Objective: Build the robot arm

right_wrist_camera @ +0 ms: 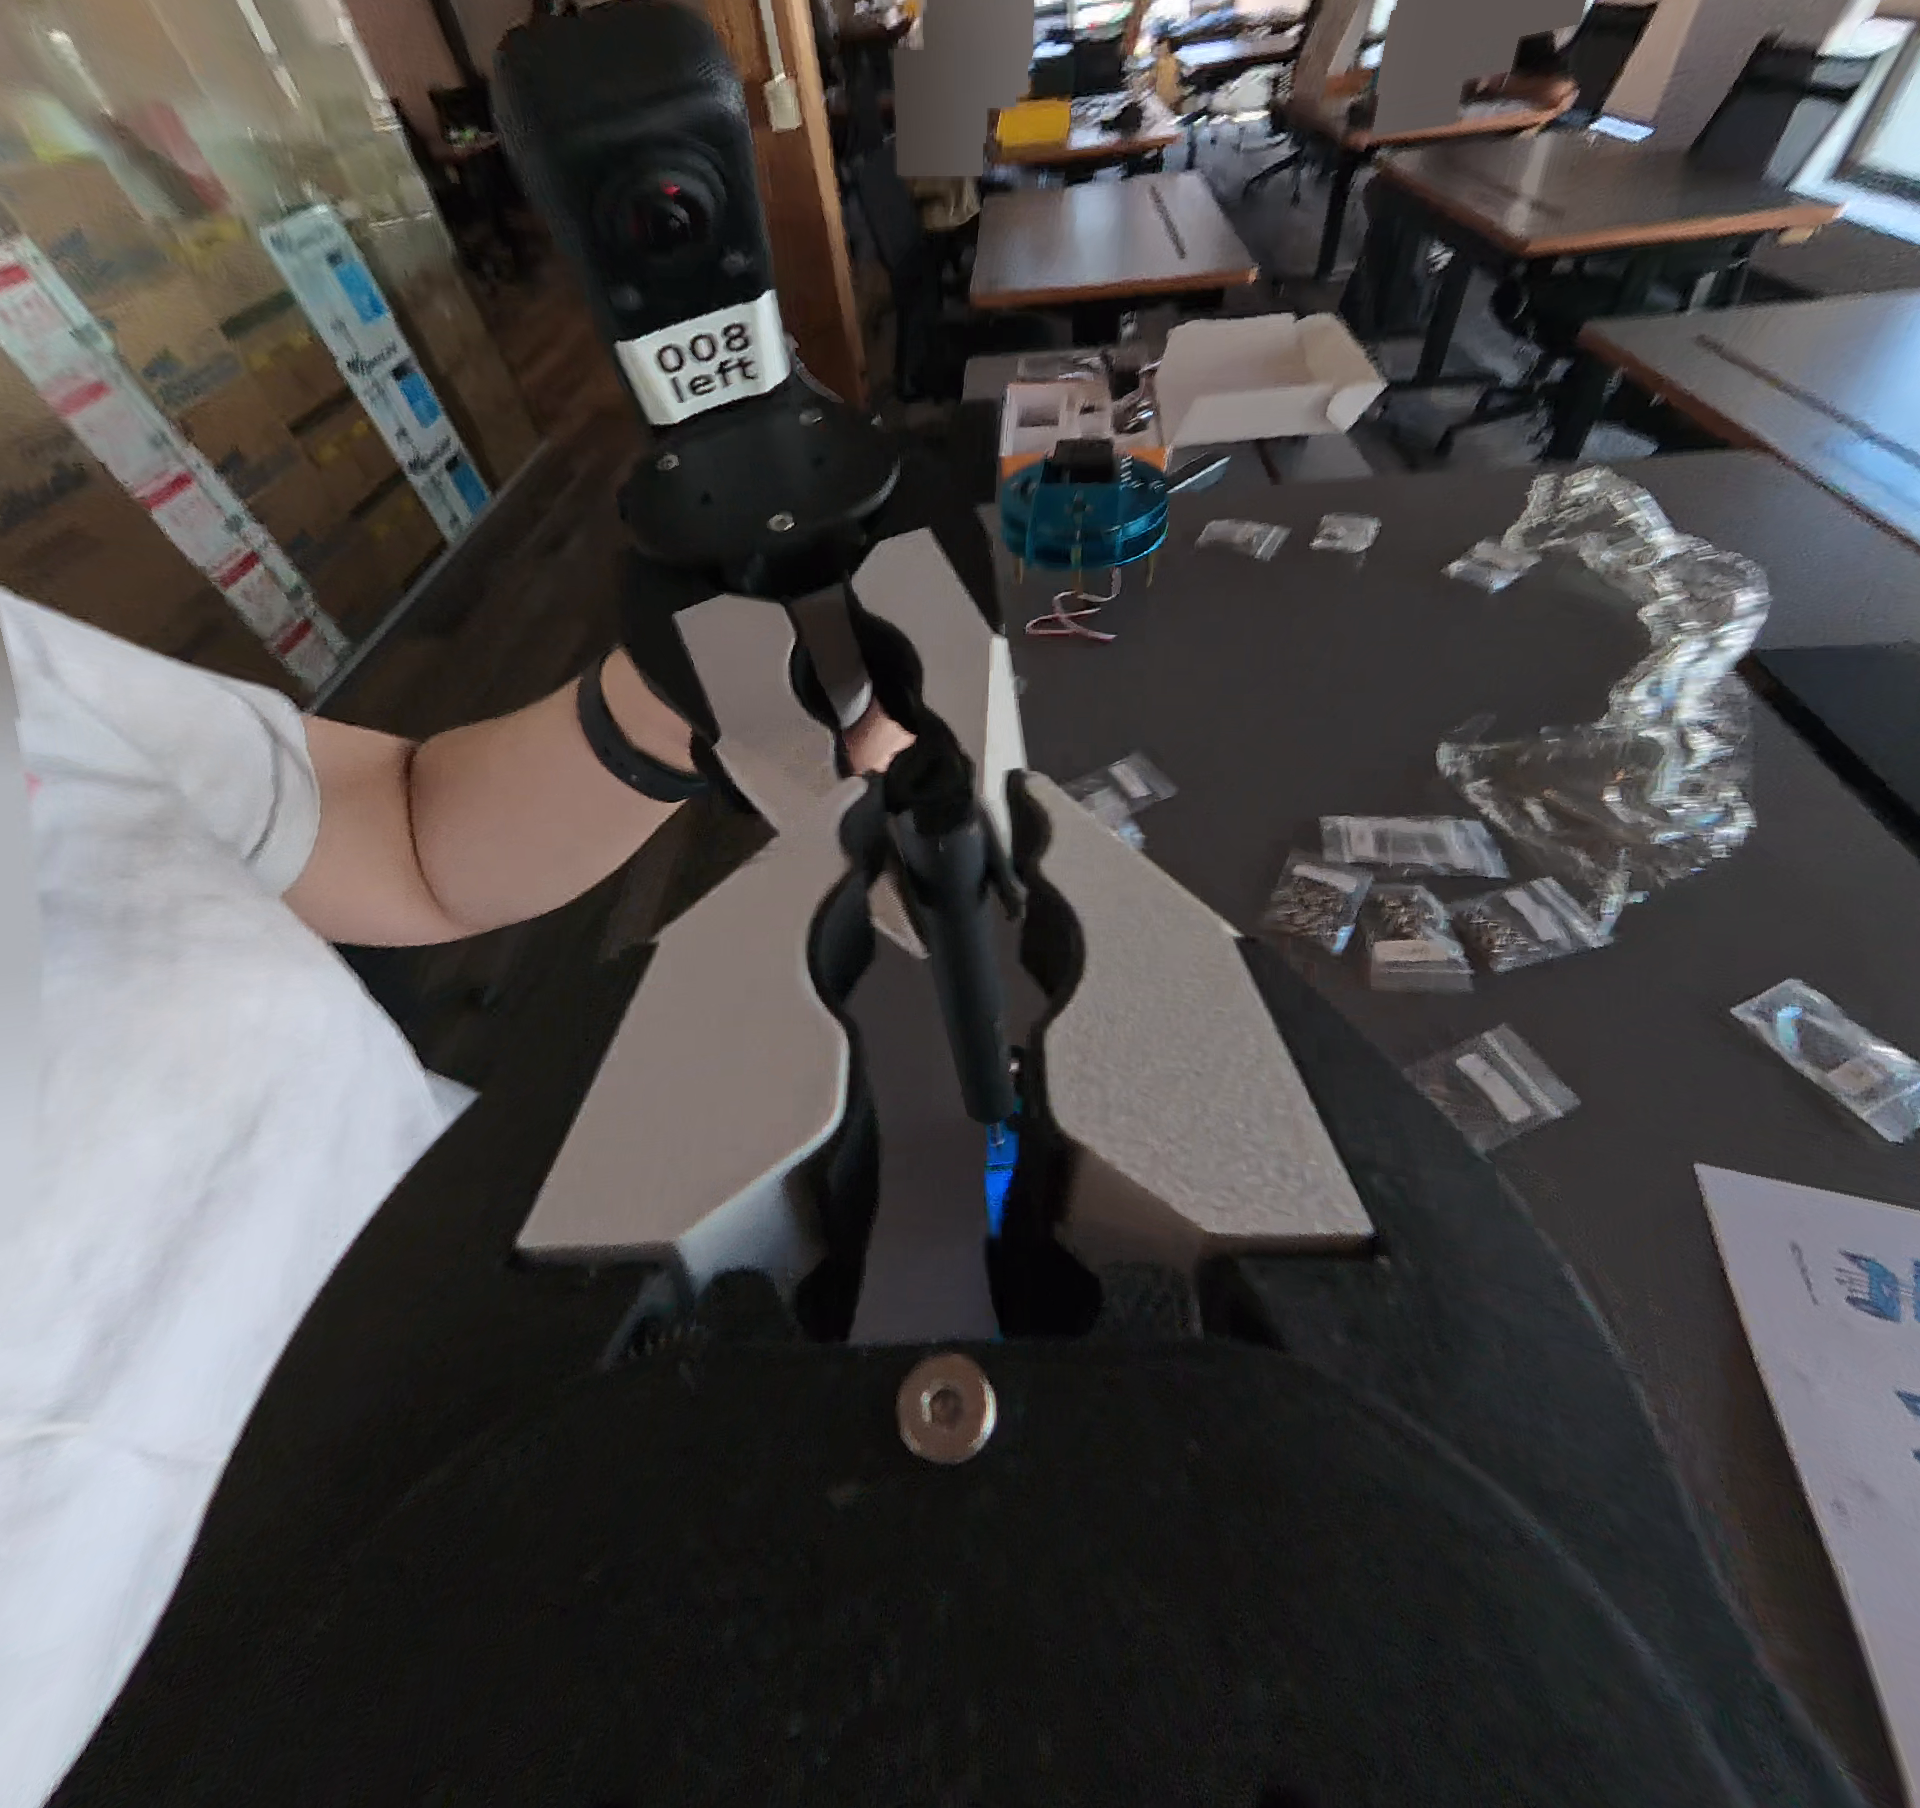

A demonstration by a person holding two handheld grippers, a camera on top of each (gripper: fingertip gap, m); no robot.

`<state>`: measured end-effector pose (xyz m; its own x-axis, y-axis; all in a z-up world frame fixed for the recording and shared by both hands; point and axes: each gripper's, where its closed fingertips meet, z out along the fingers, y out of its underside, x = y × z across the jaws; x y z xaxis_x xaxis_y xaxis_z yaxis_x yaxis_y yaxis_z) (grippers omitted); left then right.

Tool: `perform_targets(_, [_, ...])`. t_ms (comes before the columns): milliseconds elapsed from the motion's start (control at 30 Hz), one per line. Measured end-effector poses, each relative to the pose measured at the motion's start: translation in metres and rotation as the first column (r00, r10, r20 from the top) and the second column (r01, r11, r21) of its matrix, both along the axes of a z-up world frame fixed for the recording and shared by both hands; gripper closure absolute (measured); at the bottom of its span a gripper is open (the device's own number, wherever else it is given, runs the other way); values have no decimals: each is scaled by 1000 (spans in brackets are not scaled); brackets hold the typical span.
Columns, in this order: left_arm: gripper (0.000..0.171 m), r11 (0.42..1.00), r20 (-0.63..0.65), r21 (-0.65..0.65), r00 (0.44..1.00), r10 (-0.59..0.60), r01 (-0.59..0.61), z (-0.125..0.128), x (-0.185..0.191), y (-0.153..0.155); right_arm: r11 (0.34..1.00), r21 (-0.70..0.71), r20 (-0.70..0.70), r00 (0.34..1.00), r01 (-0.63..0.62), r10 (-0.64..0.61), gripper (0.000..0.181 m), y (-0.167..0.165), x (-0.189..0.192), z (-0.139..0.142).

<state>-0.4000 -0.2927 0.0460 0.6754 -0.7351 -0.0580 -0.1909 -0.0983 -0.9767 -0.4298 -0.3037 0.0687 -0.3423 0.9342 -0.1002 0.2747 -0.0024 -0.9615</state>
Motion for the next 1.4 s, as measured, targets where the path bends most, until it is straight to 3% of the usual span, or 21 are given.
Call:
perform_targets(133, [155,1000,39,-17,999,-2,2,-6,-2,-1,1000,2,16,1000,-20,20,165,-2,0,-2])
perform_targets(200, [145,995,14,-98,1000,1,0,-29,-6,-3,1000,18,30,999,-20,19,165,-1,-1,-2])
perform_targets(300, [151,992,31,-127,1000,3,1,-55,-5,-3,999,29,64,997,-46,44,165,-3,-1,-3])
perform_targets(433, [155,997,123,-71,992,-6,15,-54,-3,-2,989,97,160,983,-109,93,161,-1,2,-12])
perform_targets(600, [155,999,123,-38,992,-3,7,-54,-2,-2,928,213,494,853,-306,168,139,-4,4,-52])
perform_targets(800, [155,1000,114,-12,994,3,-1,-54,2,0,848,294,688,713,-441,132,164,-5,4,-66])
perform_targets(900, [155,1000,163,-10,987,4,-2,-56,1,0,840,294,716,687,-456,123,164,-4,4,-67])
perform_targets(1000, [154,998,166,-59,986,16,-6,-74,1,1,838,300,701,701,-456,131,164,-7,0,-66])
perform_targets(1200, [155,1000,177,-17,984,14,-12,-75,3,1,828,284,738,662,-483,132,162,-8,3,-90])
perform_targets(1400, [155,1000,220,5,975,12,-14,-77,3,3,836,275,720,678,-474,148,163,-6,0,-91])
